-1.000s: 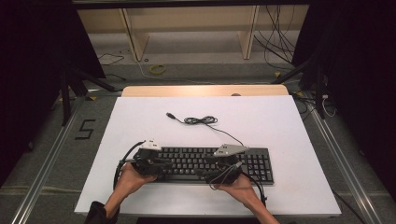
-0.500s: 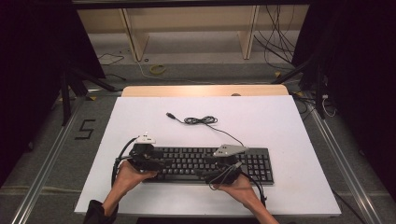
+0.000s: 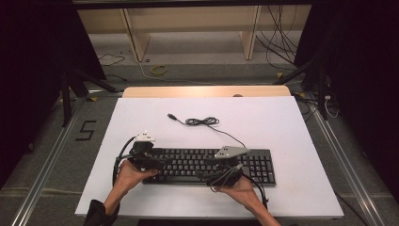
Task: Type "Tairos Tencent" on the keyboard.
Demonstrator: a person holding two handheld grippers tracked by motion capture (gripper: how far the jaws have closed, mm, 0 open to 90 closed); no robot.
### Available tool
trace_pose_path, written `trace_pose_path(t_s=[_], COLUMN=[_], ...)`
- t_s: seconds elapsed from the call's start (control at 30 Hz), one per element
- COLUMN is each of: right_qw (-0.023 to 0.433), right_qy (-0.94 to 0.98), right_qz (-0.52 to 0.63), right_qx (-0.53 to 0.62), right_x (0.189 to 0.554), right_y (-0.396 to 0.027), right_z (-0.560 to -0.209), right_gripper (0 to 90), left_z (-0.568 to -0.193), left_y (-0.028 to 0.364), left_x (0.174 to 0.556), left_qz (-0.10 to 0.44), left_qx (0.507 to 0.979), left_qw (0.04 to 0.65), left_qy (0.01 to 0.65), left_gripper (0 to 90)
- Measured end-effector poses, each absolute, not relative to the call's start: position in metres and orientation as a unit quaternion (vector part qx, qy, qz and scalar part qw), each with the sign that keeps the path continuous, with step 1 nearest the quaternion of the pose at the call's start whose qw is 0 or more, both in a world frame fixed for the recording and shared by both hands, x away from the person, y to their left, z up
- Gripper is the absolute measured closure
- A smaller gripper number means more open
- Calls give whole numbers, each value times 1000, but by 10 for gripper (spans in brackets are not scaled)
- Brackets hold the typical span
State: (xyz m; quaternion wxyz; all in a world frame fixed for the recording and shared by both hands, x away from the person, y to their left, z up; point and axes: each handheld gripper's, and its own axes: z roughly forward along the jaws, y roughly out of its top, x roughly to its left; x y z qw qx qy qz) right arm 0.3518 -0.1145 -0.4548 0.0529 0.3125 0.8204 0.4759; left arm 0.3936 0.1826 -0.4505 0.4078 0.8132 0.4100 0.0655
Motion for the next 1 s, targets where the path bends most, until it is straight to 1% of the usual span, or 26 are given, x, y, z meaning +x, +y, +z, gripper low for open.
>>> trace_pose_path(t_s=[0.2, 0.47, 0.67, 1.0], right_qw=[54, 53, 51, 51], right_qy=[821, 824, 823, 825], right_qz=[476, 473, 474, 474], right_qx=[311, 308, 307, 303], right_x=[351, 351, 350, 349], right_y=[-113, -112, -110, -108], right_z=[-455, -456, -456, -457], right_gripper=[361, 361, 361, 361], left_z=[-450, -452, -454, -458], left_y=[185, 185, 185, 179], left_x=[397, 399, 401, 403], left_qz=[64, 70, 64, 56], left_qx=[810, 816, 820, 832], left_qw=[405, 393, 388, 373], left_qy=[419, 418, 417, 408], left_gripper=[397, 565, 690, 815])
